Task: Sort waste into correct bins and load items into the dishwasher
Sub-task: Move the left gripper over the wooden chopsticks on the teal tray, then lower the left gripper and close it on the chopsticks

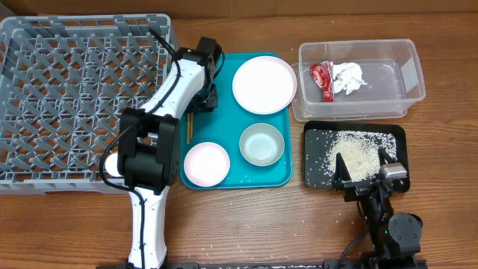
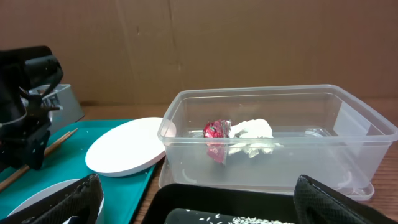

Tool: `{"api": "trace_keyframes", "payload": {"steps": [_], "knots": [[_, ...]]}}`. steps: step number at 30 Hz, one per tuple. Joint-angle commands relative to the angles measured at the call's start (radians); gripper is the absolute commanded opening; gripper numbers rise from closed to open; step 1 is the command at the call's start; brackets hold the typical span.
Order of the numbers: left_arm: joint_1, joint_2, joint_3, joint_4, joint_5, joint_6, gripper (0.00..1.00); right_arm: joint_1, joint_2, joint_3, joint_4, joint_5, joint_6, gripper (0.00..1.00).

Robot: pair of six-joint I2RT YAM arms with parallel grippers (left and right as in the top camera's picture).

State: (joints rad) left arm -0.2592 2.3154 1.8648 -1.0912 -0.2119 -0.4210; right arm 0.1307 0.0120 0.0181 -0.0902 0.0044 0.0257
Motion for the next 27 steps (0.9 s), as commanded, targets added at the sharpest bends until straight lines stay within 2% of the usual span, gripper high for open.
{"api": "trace_keyframes", "payload": {"steps": [1,5,17,21,27], "knots": [[0.013,0.017,0.0,0.013,-0.004,-0.018,0.38,-0.004,-0.009,-0.01,0.006,0.001,0.0,1.0],[0.01,0.019,0.0,0.028,0.062,0.041,0.28,-0.004,-0.009,-0.01,0.006,0.001,0.0,1.0],[0.012,0.019,-0.05,0.067,0.104,0.069,0.26,-0.004,-0.009,-0.01,0.006,0.001,0.0,1.0],[0.012,0.019,-0.05,0.057,0.227,0.147,0.04,-0.004,-0.009,-0.01,0.006,0.001,0.0,1.0],[0.013,-0.011,0.015,-0.051,0.229,0.144,0.04,-0.004,-0.009,-0.01,0.006,0.001,0.0,1.0]]}}
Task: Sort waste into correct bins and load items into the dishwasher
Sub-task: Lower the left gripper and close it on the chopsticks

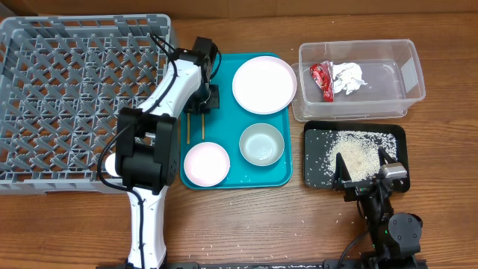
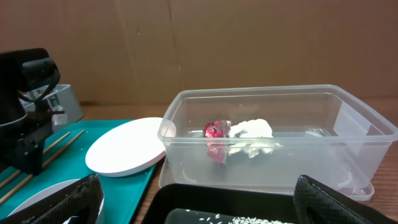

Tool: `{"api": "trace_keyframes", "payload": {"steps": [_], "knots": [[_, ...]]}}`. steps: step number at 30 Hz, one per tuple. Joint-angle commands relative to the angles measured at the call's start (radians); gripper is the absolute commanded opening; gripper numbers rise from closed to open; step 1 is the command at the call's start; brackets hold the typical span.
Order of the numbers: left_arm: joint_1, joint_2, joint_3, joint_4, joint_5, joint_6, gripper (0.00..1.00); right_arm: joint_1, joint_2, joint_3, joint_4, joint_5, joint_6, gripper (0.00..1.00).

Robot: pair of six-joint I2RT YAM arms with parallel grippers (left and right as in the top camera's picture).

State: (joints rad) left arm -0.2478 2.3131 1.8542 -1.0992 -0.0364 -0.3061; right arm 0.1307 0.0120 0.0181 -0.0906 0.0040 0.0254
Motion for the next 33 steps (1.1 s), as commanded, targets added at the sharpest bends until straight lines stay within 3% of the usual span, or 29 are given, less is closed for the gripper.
{"api": "trace_keyframes", "payload": {"steps": [1,7,16,23,29,31,32,33], "knots": [[0.003,-0.022,0.049,-0.064,0.052,0.029,0.04,-0.004,-0.009,-0.01,0.007,0.001,0.0,1.0],[0.019,-0.152,0.219,-0.221,0.028,0.03,0.04,-0.004,-0.009,-0.01,0.007,0.001,0.0,1.0],[0.09,-0.271,0.229,-0.333,-0.36,0.042,0.04,-0.004,-0.009,-0.01,0.007,0.002,0.0,1.0],[0.166,-0.223,0.136,-0.249,-0.231,0.17,0.04,-0.004,-0.009,-0.01,0.007,0.001,0.0,1.0],[0.168,-0.171,0.122,-0.242,-0.236,0.177,0.05,-0.004,-0.009,-0.01,0.007,0.001,0.0,1.0],[0.171,-0.159,0.122,-0.237,-0.235,0.175,0.13,-0.004,-0.009,-0.01,0.006,0.001,0.0,1.0],[0.171,-0.159,0.122,-0.235,-0.235,0.176,0.27,-0.004,-0.009,-0.01,0.007,0.001,0.0,1.0],[0.171,-0.163,0.128,-0.24,-0.234,0.176,0.51,-0.004,-0.009,-0.01,0.006,0.001,0.0,1.0]]}}
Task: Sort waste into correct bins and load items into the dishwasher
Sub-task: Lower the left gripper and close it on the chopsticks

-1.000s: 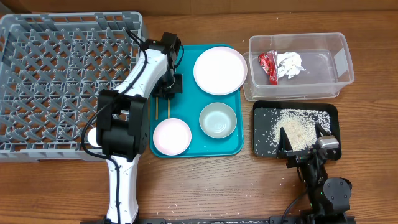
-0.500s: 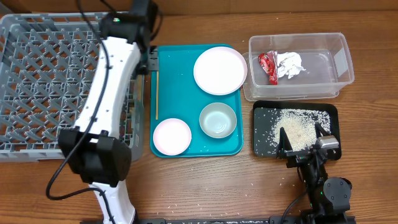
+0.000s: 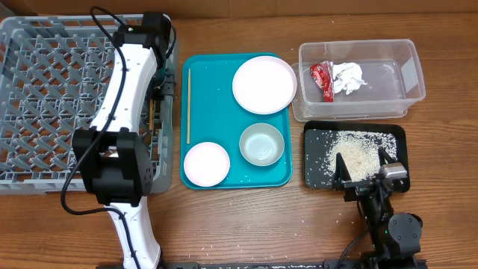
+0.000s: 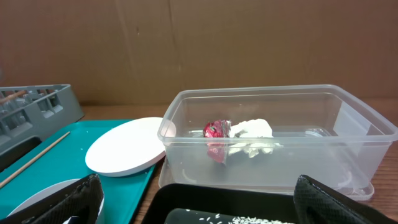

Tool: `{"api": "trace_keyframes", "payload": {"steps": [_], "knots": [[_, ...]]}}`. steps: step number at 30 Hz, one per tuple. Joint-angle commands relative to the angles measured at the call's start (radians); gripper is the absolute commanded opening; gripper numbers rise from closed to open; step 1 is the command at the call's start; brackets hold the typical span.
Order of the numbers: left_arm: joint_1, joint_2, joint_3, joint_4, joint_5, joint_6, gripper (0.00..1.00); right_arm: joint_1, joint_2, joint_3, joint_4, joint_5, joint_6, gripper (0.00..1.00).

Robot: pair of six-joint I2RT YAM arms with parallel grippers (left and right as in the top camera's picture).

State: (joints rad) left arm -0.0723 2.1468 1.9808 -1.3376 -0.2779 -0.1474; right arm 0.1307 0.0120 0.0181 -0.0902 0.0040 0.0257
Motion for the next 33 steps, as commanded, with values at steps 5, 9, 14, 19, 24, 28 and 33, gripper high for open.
{"api": "trace_keyframes", "payload": {"steps": [5,9,14,19,24,28,33], "knots": [[-0.027,-0.028,0.131,-0.108,0.196,0.017,0.64,-0.004,-0.009,-0.01,0.006,0.002,0.0,1.0],[-0.081,-0.049,0.168,-0.079,0.331,0.015,0.62,-0.004,-0.009,-0.01,0.006,0.001,0.0,1.0],[-0.189,-0.024,0.095,0.038,0.178,-0.072,0.56,-0.004,-0.009,-0.01,0.006,0.001,0.0,1.0],[-0.21,0.009,-0.034,0.156,-0.002,-0.177,0.47,-0.004,-0.009,-0.01,0.006,0.001,0.0,1.0],[-0.189,0.102,-0.108,0.241,0.031,-0.175,0.45,-0.004,-0.009,-0.01,0.006,0.001,0.0,1.0],[-0.189,0.171,-0.108,0.238,0.08,-0.144,0.42,-0.004,-0.009,-0.01,0.006,0.001,0.0,1.0],[-0.189,0.247,-0.108,0.217,0.08,-0.167,0.38,-0.004,-0.009,-0.01,0.006,0.001,0.0,1.0]]}}
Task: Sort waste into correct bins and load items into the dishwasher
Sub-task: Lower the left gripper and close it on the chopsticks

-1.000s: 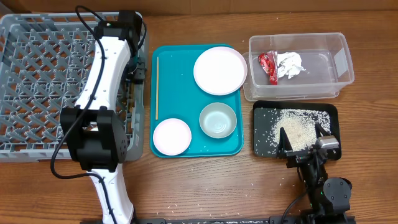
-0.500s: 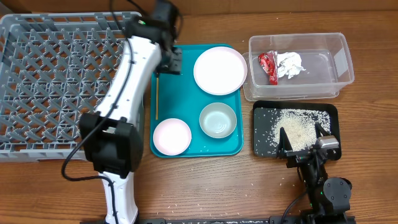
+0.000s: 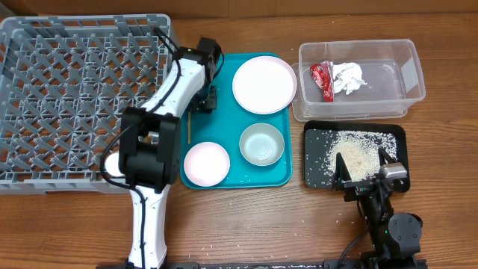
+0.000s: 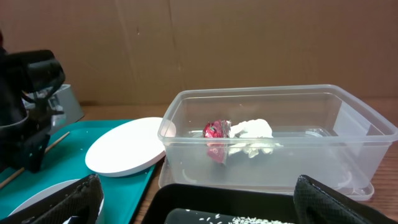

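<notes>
One wooden chopstick [image 3: 189, 128] lies along the left side of the teal tray [image 3: 224, 112]; the right wrist view shows it as the chopstick [image 4: 60, 137]. My left gripper [image 3: 206, 99] is down on it near the tray's far left edge, and its jaws are hidden. The tray also carries a white plate [image 3: 264, 84], a pale green bowl [image 3: 261, 143] and a small pink dish [image 3: 206, 163]. The grey dish rack [image 3: 75, 97] stands to the left. My right gripper [image 3: 364, 176] rests open over the black tray [image 3: 317, 168] of rice, holding nothing.
A clear plastic bin [image 3: 388, 75] at the back right holds a red wrapper [image 3: 322, 80] and crumpled white tissue [image 3: 348, 76]. Spilled rice [image 3: 357, 153] covers the black tray. A few grains lie on the wooden table near the front edge.
My left arm was over the dish rack's right side with a chopstick at its gripper. Now it is back at the tray's left edge, down on the remaining chopstick. The right arm is unmoved.
My left gripper was low at the tray's left edge. Then two chopsticks lay side by side beneath it. Then it was over the rack with one chopstick, the other left on the tray. Now it is back on that one.
</notes>
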Tool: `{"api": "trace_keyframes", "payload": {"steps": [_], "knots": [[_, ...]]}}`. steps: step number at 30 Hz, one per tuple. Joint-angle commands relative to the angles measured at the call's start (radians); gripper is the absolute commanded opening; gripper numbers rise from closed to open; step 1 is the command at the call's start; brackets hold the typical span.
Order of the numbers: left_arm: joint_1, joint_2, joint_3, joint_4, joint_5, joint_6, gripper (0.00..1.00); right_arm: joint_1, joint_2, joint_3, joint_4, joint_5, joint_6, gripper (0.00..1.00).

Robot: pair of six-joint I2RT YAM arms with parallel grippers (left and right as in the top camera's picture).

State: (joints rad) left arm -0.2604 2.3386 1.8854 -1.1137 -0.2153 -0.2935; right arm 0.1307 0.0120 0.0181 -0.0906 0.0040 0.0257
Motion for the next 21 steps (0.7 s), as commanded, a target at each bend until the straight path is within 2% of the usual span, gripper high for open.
{"api": "trace_keyframes", "payload": {"steps": [1,5,6,7,8,9,11,12,13,14,19,21], "knots": [[-0.001,0.072,-0.013,-0.014,0.023,-0.021,0.36,-0.004,-0.009,-0.01,0.006,0.001,0.0,1.0],[-0.002,0.078,-0.013,-0.01,0.066,-0.013,0.28,-0.004,-0.009,-0.01,0.007,0.001,0.0,1.0],[-0.002,0.077,-0.011,-0.007,0.089,0.003,0.22,-0.004,-0.009,-0.01,0.007,0.001,0.0,1.0],[-0.002,0.077,-0.009,-0.006,0.121,0.021,0.1,-0.004,-0.009,-0.01,0.007,0.001,0.0,1.0],[-0.002,0.077,-0.007,-0.006,0.146,0.033,0.04,-0.004,-0.009,-0.01,0.007,0.001,0.0,1.0],[-0.002,0.075,-0.004,-0.007,0.172,0.04,0.04,-0.004,-0.009,-0.01,0.006,0.001,0.0,1.0],[-0.002,0.067,-0.002,-0.016,0.202,0.043,0.04,-0.004,-0.009,-0.01,0.006,0.001,0.0,1.0],[-0.001,0.063,-0.002,-0.018,0.202,0.043,0.08,-0.004,-0.009,-0.01,0.006,0.001,0.0,1.0],[-0.001,0.059,0.0,-0.021,0.202,0.044,0.18,-0.004,-0.009,-0.01,0.007,0.001,0.0,1.0],[-0.001,0.053,0.005,-0.03,0.198,0.044,0.23,-0.004,-0.009,-0.01,0.007,0.001,0.0,1.0],[-0.001,0.012,0.062,-0.087,0.123,0.047,0.31,-0.004,-0.009,-0.01,0.007,0.001,0.0,1.0],[-0.001,-0.011,0.075,-0.093,0.069,0.047,0.39,-0.004,-0.009,-0.01,0.007,0.001,0.0,1.0]]}}
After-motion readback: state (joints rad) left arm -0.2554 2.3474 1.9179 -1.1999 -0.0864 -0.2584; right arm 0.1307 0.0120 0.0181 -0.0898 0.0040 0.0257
